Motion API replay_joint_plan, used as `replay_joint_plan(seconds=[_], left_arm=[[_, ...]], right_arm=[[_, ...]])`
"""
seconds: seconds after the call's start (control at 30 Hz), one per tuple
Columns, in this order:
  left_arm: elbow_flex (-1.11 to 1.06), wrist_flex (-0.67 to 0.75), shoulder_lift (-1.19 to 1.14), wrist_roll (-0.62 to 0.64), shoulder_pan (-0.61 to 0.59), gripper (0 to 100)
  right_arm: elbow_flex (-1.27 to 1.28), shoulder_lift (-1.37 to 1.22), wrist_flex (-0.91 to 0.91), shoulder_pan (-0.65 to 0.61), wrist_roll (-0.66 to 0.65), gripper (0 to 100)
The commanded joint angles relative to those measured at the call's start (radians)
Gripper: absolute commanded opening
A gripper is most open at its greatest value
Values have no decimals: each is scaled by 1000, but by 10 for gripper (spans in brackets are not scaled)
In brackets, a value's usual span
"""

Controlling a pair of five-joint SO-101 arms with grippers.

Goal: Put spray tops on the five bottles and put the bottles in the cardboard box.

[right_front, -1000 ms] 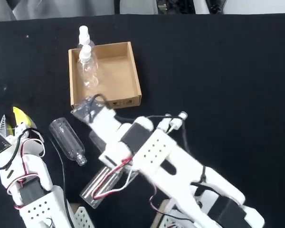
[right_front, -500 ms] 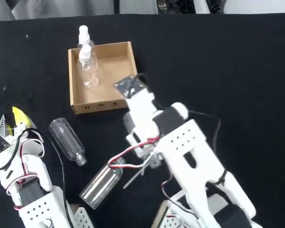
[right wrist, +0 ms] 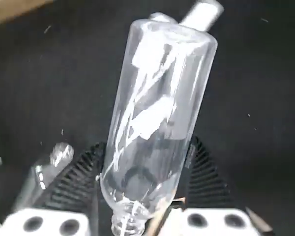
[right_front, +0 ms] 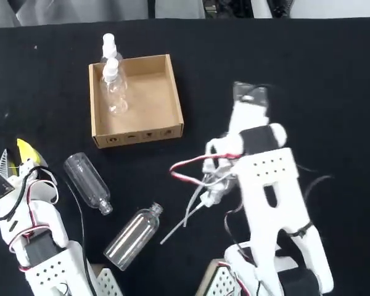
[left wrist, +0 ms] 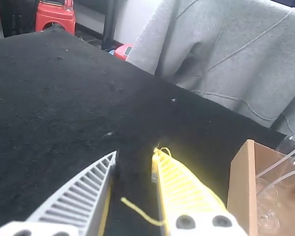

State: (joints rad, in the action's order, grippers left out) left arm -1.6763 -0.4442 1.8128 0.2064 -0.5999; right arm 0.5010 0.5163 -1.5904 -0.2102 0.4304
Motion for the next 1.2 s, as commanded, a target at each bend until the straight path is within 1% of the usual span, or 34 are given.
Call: replay_joint_plan(seconds=[0.0,0.2,0.6,0.8,0.93,1.17], left_arm=[[-24,23,6,-2,1,109],[-24,23,6,-2,1,109],[-24,23,6,-2,1,109],[-24,23,6,-2,1,109],[-24,23,6,-2,1,109],[-24,23,6,-2,1,109]], right_arm=[[-61,62,-6,106,77,78],[-44,62,-2,255,103,78],[67,62,15,480,106,78],[147,62,133,560,195,78],[191,62,212,586,259,78],[208,56,273,647,394,78]])
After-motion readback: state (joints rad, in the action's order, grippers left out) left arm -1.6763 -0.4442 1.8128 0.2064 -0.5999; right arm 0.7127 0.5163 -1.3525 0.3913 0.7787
